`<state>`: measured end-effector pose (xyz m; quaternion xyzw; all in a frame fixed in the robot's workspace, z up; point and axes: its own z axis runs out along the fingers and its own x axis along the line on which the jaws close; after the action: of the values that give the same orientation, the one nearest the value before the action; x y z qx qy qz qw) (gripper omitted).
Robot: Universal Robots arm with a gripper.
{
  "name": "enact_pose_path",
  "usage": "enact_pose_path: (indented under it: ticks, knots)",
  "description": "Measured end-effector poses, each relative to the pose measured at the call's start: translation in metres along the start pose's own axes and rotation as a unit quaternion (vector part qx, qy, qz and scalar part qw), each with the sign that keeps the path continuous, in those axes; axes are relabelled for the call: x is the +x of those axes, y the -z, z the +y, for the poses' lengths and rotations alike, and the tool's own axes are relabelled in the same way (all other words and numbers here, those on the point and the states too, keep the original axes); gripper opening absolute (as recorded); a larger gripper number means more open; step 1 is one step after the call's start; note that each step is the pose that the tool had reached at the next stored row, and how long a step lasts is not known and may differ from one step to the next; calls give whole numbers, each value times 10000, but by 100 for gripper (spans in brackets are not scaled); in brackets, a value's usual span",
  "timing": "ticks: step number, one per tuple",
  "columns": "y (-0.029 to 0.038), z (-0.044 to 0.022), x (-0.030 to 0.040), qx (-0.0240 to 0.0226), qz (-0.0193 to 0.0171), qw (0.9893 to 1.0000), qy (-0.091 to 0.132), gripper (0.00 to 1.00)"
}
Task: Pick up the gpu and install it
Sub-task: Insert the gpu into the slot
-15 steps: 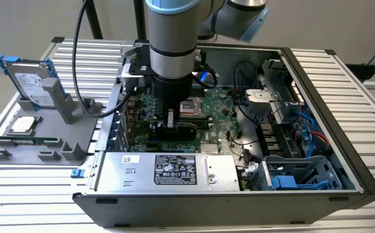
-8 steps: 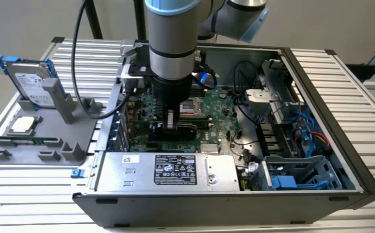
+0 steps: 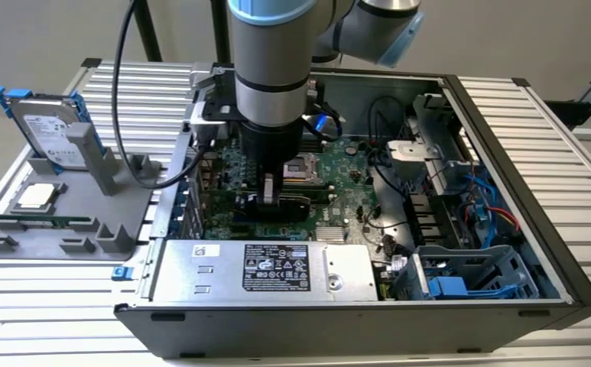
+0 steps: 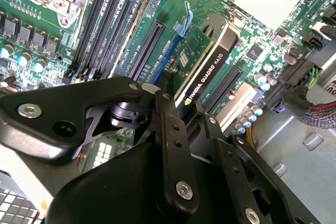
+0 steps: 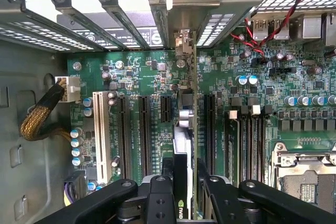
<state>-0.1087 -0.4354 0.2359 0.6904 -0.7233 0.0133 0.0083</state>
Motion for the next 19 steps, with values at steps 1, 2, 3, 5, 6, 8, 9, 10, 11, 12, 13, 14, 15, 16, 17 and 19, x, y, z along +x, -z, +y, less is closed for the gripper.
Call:
enact_pose_path:
  ticks: [1,2,3,5,6,8,9,10,11,12,13,14,15,16,17,19]
  knots:
    - [0,0,3,0,-5,10000,6,0]
    - [0,-1,8,0,-9,10000,11,0]
    - [-1,-1,13,0,-13,10000,16,0]
    - [0,0,18,0,-22,10000,27,0]
    - [3,0,19,0,-25,10000,28,0]
    - [11,0,19,-1,-27,10000,29,0]
    - [16,-1,19,-1,-28,10000,29,0]
    - [22,-1,19,-2,-29,10000,29,0]
    - [24,-1,19,-3,-28,10000,29,0]
    - [25,-1,19,-3,-28,10000,29,0]
    - [26,-1,19,-3,-27,10000,29,0]
    - [27,0,19,-3,-26,10000,29,0]
    - [27,1,19,-2,-26,10000,30,0]
    - [26,4,19,-1,-26,10000,30,0]
    - [27,8,19,-2,-26,10000,31,0]
    - [27,14,20,-2,-26,10000,31,0]
